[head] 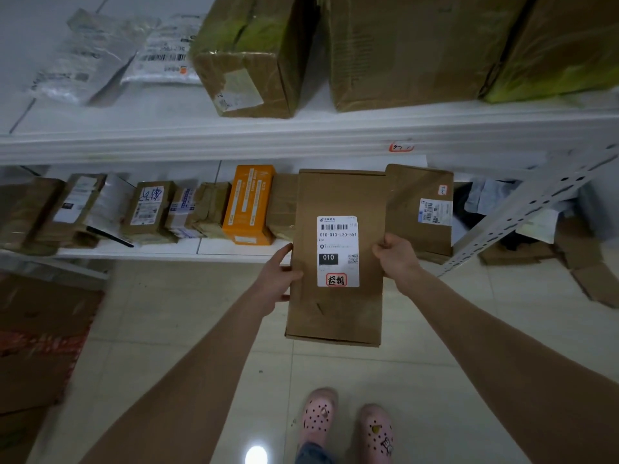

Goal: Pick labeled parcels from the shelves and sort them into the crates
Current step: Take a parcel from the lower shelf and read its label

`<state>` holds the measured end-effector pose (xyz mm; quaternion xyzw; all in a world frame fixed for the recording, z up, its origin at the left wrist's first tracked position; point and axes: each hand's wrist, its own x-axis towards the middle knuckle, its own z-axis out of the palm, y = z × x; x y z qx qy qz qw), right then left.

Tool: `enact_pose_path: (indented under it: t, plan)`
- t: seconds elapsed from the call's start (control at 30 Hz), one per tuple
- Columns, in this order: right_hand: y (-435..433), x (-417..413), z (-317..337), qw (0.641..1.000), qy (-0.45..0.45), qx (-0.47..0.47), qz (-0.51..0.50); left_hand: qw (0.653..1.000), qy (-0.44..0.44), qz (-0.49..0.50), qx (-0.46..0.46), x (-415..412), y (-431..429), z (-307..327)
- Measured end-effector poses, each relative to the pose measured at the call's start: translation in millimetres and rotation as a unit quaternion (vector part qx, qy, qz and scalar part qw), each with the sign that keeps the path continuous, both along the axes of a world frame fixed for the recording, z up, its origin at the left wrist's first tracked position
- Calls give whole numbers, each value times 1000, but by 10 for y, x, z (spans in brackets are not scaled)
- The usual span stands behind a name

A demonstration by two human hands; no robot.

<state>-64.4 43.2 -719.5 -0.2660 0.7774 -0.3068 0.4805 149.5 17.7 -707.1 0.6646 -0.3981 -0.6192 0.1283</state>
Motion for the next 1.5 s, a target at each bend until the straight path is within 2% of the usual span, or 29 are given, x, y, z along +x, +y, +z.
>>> enact_pose_path:
  t: [0.13, 0.6, 0.8, 0.97, 1.2, 1.5]
  plan:
    - [122, 130, -38, 994, 49, 8, 99, 999, 1, 37, -21, -18, 19, 1]
    - [161, 256, 45, 984, 100, -5, 146, 995, -9, 48, -81, 63, 203, 26]
    - [165, 477, 233, 965, 171, 7, 199, 992, -32, 65, -102, 312, 304, 158]
    - [57, 812, 469, 949, 195, 0, 247, 989, -20, 101, -106, 666, 372, 366]
    - [-161, 1687, 698, 931, 204, 9, 303, 981, -9, 161, -112, 1505, 421, 570]
    - [-468, 3617, 904, 884, 234, 4, 405, 970, -30, 216, -106, 3280, 465, 773]
